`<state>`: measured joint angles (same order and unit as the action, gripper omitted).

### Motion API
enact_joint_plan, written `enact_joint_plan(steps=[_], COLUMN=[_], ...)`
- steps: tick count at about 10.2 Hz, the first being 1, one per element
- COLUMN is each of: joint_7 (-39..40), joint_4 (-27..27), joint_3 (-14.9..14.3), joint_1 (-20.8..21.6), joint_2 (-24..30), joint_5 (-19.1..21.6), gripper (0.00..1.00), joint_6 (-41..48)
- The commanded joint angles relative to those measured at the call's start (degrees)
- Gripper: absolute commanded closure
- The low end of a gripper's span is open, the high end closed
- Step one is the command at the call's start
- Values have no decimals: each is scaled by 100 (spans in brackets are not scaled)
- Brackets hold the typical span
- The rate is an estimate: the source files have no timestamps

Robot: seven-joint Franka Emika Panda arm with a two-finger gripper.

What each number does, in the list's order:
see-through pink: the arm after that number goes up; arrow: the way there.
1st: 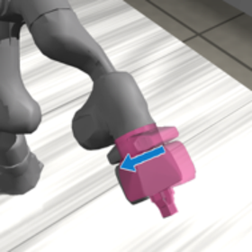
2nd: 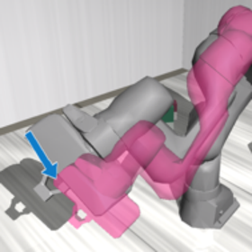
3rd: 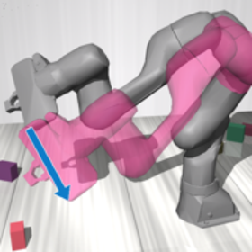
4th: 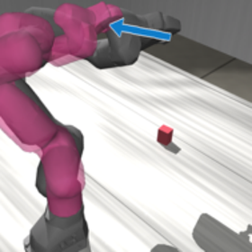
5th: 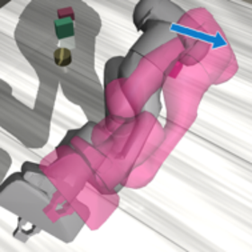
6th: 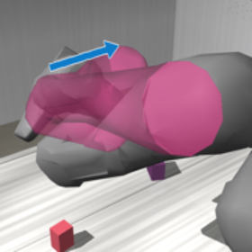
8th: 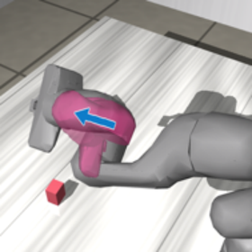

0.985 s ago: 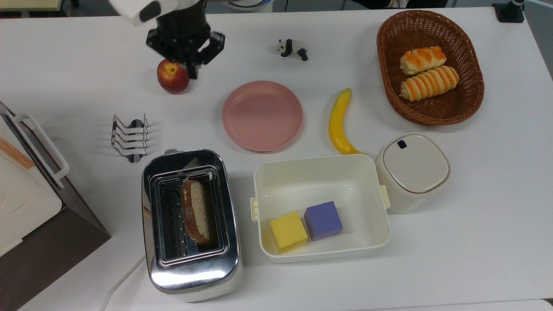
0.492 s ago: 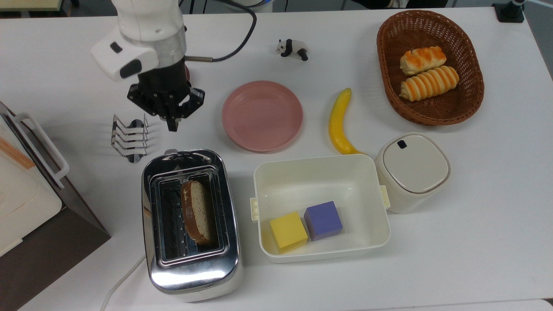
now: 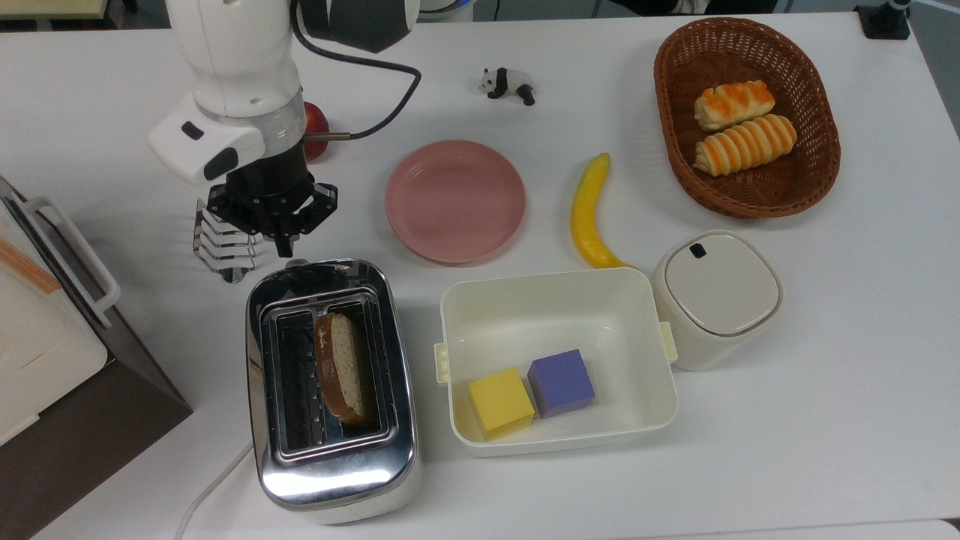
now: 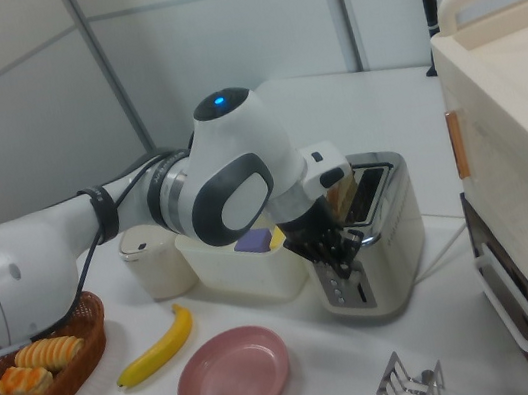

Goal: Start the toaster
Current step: 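Press the toaster lever down with the gripper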

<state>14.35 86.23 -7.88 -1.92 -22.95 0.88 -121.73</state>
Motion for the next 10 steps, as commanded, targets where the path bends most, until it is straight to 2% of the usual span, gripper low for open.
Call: enact_joint_plan(steps=[1,4,10], joint_7=[279,279,358], joint_4=[-28,-1,8], joint_3=[-126,-117,-108], joint_1=[121,244,218], joint_2=[-253,-411,-702], joint_5=[184,175,140], gripper=[100,100,100], joint_6=[-131,-306,-413])
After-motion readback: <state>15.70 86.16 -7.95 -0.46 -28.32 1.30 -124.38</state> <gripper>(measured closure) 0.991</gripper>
